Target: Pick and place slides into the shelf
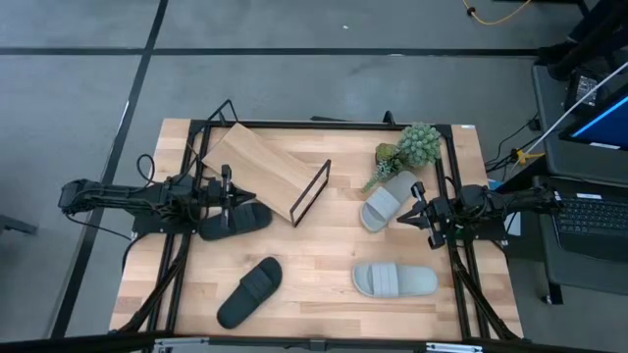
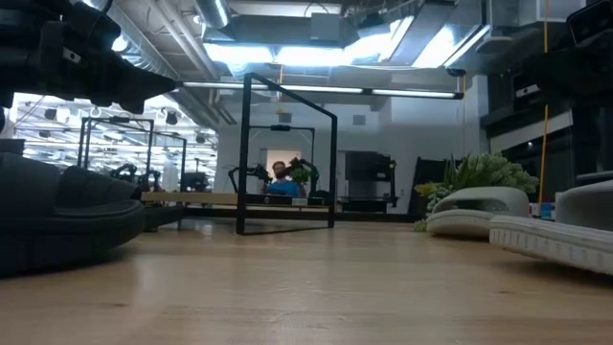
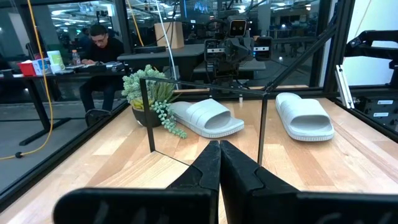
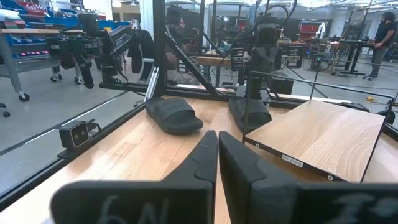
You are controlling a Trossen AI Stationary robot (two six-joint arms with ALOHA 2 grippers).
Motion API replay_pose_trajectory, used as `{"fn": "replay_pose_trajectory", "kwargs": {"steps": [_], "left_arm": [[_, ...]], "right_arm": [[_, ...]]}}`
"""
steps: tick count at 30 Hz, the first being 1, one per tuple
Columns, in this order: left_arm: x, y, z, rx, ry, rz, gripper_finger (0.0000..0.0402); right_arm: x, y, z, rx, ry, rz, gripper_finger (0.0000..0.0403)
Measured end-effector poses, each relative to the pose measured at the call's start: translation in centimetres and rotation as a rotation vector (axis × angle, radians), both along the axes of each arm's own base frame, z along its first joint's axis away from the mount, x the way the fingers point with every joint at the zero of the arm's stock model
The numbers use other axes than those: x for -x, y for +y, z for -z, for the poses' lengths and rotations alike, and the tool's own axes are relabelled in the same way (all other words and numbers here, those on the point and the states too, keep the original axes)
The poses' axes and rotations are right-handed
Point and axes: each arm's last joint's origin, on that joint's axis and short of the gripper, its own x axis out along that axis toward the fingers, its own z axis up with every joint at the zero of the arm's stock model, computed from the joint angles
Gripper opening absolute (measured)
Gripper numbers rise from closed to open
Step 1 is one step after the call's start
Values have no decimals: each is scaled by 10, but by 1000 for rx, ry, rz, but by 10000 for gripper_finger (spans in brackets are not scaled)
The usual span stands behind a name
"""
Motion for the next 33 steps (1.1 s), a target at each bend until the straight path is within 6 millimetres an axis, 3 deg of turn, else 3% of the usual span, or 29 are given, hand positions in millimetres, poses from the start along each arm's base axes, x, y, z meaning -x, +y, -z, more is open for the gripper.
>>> {"fn": "replay_pose_trajectory", "kwargs": {"steps": [33], "left_arm": [[0, 0, 0, 0, 1, 0, 0]], "right_arm": [[0, 0, 0, 48, -12, 2, 19]]}}
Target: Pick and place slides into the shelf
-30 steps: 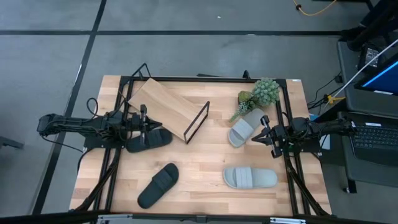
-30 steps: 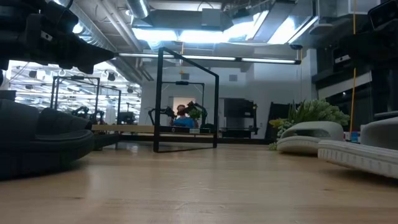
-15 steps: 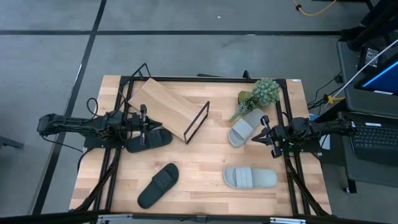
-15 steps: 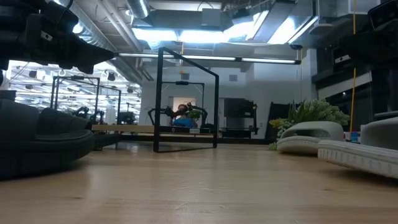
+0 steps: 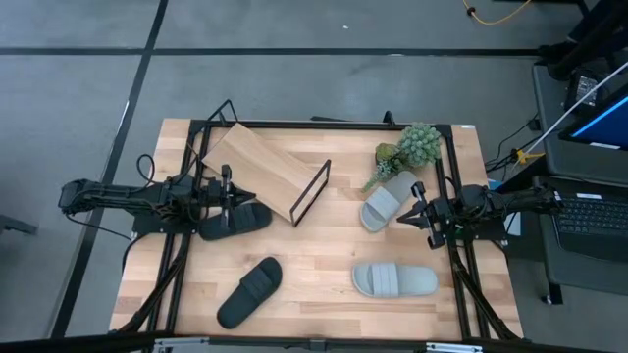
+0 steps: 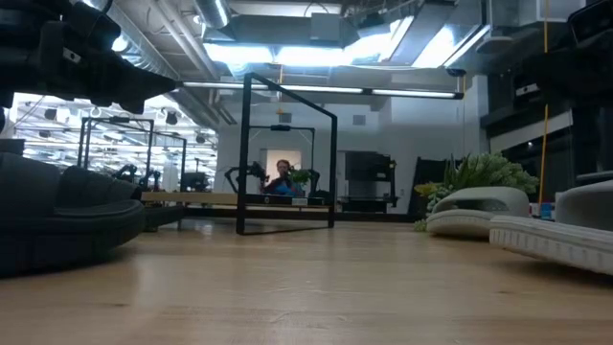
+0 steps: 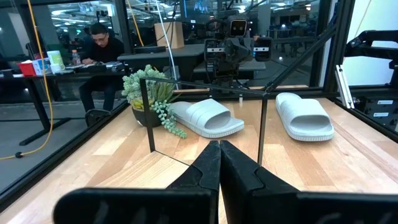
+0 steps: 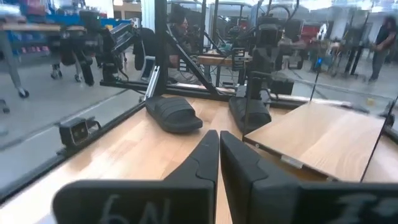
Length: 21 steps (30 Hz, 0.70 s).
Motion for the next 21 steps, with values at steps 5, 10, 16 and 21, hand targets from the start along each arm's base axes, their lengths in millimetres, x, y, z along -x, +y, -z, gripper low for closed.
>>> {"fn": "replay_pose_trajectory", "kwargs": {"steps": [5, 10, 16, 21], "left_arm": [[0, 0, 0, 0, 0, 0, 0], [0, 0, 0, 0, -1, 0, 0], [0, 0, 0, 0, -1, 0, 0], [0, 0, 0, 0, 0, 0, 0]], "right_arm": [[0, 0, 0, 77, -19, 2, 19], [0, 0, 0, -11, 0, 0, 19], [0, 0, -1, -50, 7, -2, 19], [0, 0, 0, -50, 7, -2, 19]]}}
